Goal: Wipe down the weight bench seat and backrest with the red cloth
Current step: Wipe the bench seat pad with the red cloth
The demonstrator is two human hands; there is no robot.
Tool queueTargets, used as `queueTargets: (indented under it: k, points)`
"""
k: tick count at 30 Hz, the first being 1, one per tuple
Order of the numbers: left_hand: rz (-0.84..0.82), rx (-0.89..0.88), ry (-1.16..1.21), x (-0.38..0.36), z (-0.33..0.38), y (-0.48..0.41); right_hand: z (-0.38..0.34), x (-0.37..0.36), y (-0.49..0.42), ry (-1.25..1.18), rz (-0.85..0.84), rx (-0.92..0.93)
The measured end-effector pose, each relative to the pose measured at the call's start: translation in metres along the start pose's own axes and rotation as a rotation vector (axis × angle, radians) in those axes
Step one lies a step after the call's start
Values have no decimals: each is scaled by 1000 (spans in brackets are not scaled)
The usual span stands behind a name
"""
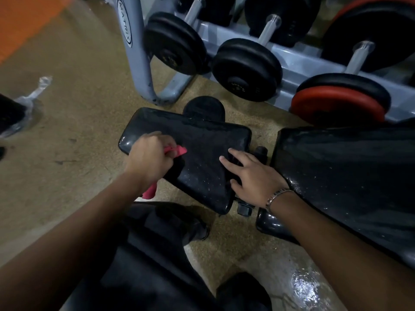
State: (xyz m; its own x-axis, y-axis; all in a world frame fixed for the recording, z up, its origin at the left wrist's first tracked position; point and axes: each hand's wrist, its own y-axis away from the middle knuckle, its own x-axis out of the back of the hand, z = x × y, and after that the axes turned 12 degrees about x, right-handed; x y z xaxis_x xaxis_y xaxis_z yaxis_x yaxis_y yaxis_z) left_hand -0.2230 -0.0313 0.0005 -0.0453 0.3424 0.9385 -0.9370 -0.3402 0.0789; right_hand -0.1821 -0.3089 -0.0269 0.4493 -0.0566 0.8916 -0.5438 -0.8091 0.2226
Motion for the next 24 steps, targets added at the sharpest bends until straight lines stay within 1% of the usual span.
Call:
queueTargets:
  k: [3, 4, 5, 6, 8, 9, 10, 11, 14, 15, 17, 19, 20, 21, 22, 24]
  points:
    - [-181, -74, -51, 7, -1, -1, -1, 1, 0, 8, -28, -2]
    - [-208, -84, -79, 10, -2, -3, -1, 1, 0, 11, -32, 1]
    - [-199, -70, -92, 12, -3, -6, -1, 1, 0, 15, -34, 4]
    - [-156, -35, -88, 14, -4, -10, -1, 2, -1, 18, -34, 5]
    - [-22, 44, -52, 12, -3, -14, -1, 2, -1, 21, -35, 1]
    - [23, 48, -39, 9, -2, -13, -1, 2, -1, 25, -36, 2]
    - [20, 28, -34, 7, -1, -11, -1, 1, -1, 28, -38, 2]
    - [-34, -8, -33, 5, -1, -7, -1, 0, -1, 31, -40, 3]
    - [-271, -116, -84, 10, -2, 1, -2, 0, -1, 38, -45, 0]
    - [-293, -120, -106, 14, -2, -1, -2, 0, -2, 43, -44, 0]
    - [-231, -54, -100, 17, -4, -10, -2, 1, -3, 50, -43, 2]
    - [-92, 62, -45, 15, -2, -17, -2, 1, -4, 51, -49, 3]
    - [-23, 73, -33, 11, -1, -17, -2, 1, -4, 50, -51, 4]
    - [9, 41, -36, 8, 1, -15, -2, 0, -3, 50, -51, 5]
    - [-6, -12, -49, 4, 3, -10, -2, 0, -3, 49, -51, 5]
    - [-102, -102, -89, 2, 4, -5, -3, 0, -3, 46, -51, 8]
